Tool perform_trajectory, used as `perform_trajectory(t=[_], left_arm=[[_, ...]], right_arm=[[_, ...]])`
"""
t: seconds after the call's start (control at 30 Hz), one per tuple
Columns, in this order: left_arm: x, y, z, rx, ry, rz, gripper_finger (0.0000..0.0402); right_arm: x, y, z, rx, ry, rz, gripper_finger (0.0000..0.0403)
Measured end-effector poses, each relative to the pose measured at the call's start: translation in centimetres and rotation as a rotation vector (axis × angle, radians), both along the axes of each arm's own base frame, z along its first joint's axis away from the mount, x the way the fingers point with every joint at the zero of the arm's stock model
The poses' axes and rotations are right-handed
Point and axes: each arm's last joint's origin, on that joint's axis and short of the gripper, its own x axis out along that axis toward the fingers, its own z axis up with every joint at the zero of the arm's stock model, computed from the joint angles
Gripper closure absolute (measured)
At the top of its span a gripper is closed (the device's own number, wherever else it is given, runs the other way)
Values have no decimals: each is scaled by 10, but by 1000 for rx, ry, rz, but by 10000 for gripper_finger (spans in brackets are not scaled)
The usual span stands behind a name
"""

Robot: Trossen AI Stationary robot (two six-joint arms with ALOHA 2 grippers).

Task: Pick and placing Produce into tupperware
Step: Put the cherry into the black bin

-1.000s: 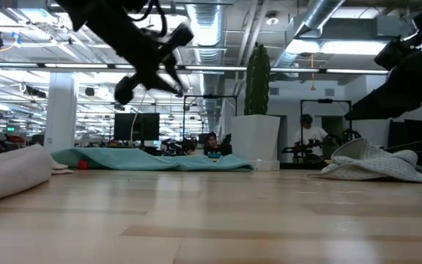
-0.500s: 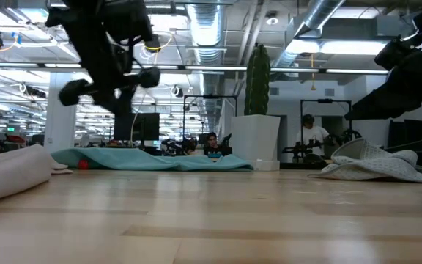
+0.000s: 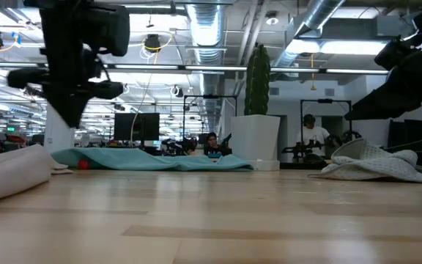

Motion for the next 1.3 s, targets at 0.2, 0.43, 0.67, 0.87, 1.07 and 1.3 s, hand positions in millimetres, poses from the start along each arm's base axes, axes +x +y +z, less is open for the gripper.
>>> perform_trajectory(t=[0.2,0.43,0.67,0.87,1.07,1.3], left_arm=[[-10,-4,0,-118,28,164,365],[-7,-4,-15,-165,17,66,365],[-7,-3,-30,-132,67,99,346],[-1,1,-41,-114,90,55,305],[4,4,-42,-122,78,0,273],[4,7,-42,-80,49,50,243]], right_arm=[[0,0,0,0,0,0,17],[0,0,0,0,0,0,17],[0,0,0,0,0,0,17],[0,0,0,0,0,0,17],[0,0,0,0,0,0,17],[0,0,0,0,0,0,17]])
